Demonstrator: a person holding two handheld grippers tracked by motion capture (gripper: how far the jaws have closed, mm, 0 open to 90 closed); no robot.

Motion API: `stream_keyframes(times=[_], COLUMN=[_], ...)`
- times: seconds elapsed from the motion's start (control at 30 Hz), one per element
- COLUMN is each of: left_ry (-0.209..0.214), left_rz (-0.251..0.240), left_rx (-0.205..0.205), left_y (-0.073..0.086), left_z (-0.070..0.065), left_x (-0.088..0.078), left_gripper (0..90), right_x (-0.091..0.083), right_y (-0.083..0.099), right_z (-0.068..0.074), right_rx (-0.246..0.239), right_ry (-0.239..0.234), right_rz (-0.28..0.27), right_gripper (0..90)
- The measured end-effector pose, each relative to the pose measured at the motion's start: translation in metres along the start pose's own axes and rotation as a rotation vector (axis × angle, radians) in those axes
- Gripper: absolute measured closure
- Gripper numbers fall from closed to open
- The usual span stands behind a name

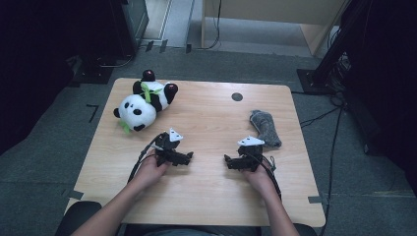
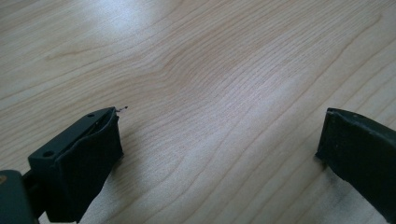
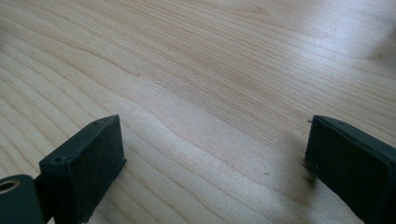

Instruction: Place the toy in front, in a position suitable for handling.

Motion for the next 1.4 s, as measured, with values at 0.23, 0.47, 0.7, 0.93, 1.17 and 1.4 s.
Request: stream_keyframes(times=[0.23, 0.47, 0.7, 0.93, 1.17, 1.4], left_ry=[-0.008, -0.011, -0.014, -0.012, -0.003, -0.005], left_rz=[-0.002, -0.002, -0.003, -0.003, 0.000, -0.003], left_rx=[-0.009, -0.014, -0.018, -0.014, -0.004, -0.007], left_y=[-0.0001, 0.0000, 0.0001, 0.0001, 0.0009, 0.0004], left_z=[-0.0009, -0.0014, -0.0017, -0.0020, -0.0030, -0.0028], left_x=[0.0001, 0.0000, -0.0001, -0.0001, -0.0009, -0.0005], left_gripper=[0.0, 0.0, 0.0, 0.0, 0.0, 0.0], right_x=[0.0000, 0.0000, 0.0000, 0.0000, 0.0000, 0.0004], right_y=[-0.0001, 0.0000, 0.0000, 0.0000, 0.0001, 0.0000], right_z=[0.0001, 0.0000, 0.0000, 0.0000, -0.0001, 0.0003], right_rx=[0.002, 0.000, 0.000, 0.000, 0.001, 0.010], right_ry=[0.000, 0.000, 0.000, 0.000, 0.002, 0.010], right_rz=[-0.001, 0.000, 0.000, 0.000, 0.001, 0.003], right_gripper=[4.3, 4.3, 4.3, 4.3, 4.0, 3.1])
Point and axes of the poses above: each handheld gripper's, and its own axes: x roughly forward along the jaws, y roughly out of its underside, z roughly to its left, the point moved 10 cm from there along x, roughly forward along the jaws, and after that the axes turned 1 degree about -z, right-handed, at the moved point
